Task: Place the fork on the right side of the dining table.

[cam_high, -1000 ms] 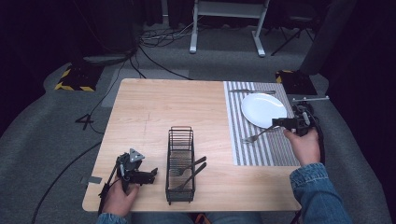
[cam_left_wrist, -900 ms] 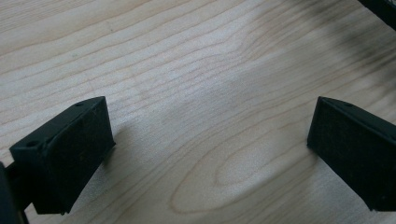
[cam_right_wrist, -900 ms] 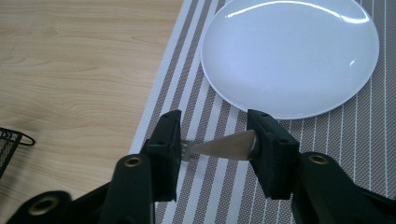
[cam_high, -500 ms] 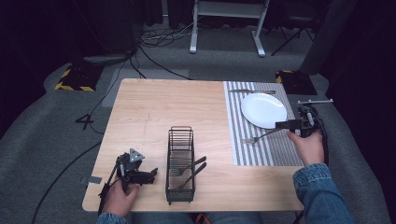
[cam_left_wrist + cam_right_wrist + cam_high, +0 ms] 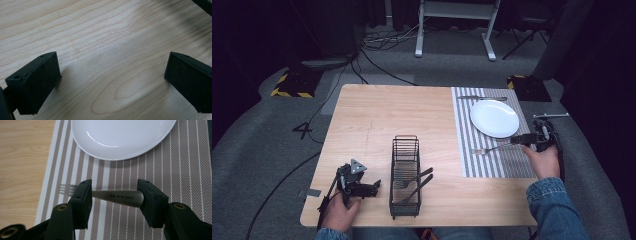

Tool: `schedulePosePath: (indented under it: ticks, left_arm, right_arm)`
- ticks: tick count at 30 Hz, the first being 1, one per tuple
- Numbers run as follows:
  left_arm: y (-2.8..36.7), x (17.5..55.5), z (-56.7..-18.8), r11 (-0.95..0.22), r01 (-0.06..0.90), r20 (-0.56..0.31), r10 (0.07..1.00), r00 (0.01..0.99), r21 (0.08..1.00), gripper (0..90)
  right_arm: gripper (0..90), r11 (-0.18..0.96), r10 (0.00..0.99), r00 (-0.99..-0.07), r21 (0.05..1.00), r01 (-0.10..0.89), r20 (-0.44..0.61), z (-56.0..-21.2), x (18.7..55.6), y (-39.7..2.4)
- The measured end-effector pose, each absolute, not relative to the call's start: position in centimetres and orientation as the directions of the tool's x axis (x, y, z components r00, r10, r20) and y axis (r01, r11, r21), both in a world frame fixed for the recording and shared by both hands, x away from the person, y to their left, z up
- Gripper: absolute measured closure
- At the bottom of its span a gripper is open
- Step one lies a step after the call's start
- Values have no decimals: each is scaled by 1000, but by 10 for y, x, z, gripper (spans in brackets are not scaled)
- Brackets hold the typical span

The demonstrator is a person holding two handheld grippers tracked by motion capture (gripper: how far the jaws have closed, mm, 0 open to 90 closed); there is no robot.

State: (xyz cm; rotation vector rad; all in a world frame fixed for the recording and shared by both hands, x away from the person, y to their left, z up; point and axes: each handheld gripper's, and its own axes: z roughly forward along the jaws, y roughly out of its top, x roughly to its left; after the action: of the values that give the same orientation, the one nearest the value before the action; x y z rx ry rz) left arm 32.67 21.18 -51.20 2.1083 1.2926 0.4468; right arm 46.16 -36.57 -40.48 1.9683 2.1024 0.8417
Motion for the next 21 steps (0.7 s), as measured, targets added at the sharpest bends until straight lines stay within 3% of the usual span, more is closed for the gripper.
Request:
schedulePosePath:
  ticks: [21]
  left_arm:
    - [212,327,-512,-327,677,-36,886,463,659,3]
  right_arm:
    - [453,-74,948,-69,425,902,311,-444,462,-386]
